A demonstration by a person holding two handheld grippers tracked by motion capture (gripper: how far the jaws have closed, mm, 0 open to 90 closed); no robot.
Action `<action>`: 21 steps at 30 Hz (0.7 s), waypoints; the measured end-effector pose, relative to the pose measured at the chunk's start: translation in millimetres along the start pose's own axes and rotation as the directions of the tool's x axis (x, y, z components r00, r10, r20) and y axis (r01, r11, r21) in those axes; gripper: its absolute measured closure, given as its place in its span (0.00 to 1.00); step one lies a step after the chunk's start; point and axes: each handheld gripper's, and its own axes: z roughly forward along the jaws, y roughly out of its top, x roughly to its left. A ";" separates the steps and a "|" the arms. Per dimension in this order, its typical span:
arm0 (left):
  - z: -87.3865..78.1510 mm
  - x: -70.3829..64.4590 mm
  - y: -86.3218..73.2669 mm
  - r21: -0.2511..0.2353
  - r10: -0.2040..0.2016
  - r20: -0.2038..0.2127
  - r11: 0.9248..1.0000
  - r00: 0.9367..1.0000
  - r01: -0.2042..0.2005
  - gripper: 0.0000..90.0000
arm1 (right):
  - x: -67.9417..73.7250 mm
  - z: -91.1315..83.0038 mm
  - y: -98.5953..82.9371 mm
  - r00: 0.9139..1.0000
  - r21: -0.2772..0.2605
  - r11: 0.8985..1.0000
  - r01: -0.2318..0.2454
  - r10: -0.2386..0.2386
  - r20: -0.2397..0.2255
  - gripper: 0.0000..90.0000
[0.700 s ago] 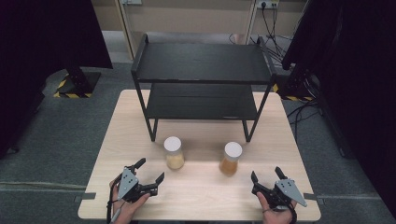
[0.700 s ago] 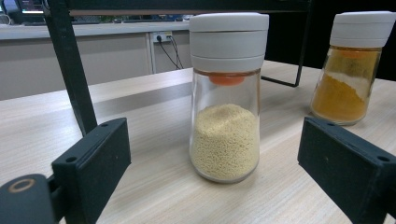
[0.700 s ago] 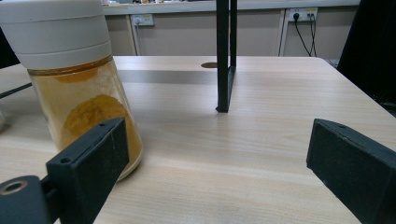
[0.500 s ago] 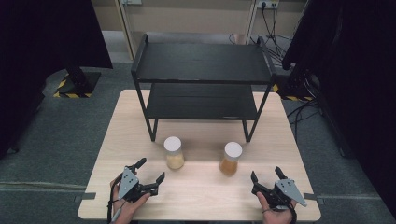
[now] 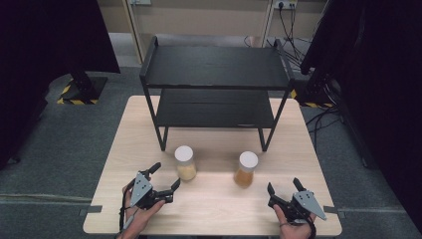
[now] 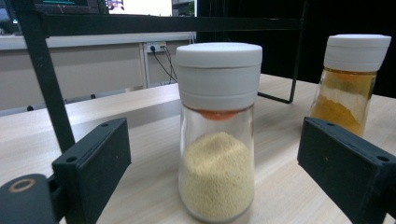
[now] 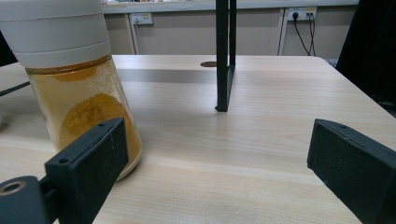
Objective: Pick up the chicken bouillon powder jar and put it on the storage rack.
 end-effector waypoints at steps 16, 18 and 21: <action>33.1 -0.2 12.6 0.002 0.010 0.006 1.000 1.000 -0.010 0.14 | -0.1 0.2 0.8 1.000 0.004 1.000 0.001 -0.001 -0.002 0.06; 37.1 0.3 14.5 0.000 0.007 0.009 1.000 1.000 -0.007 0.16 | -0.4 0.4 0.8 1.000 0.004 1.000 0.001 -0.001 -0.003 0.06; 42.3 0.3 17.0 0.011 0.021 0.016 1.000 1.000 -0.021 0.18 | -0.3 0.5 0.8 1.000 0.005 1.000 0.005 -0.005 -0.004 0.06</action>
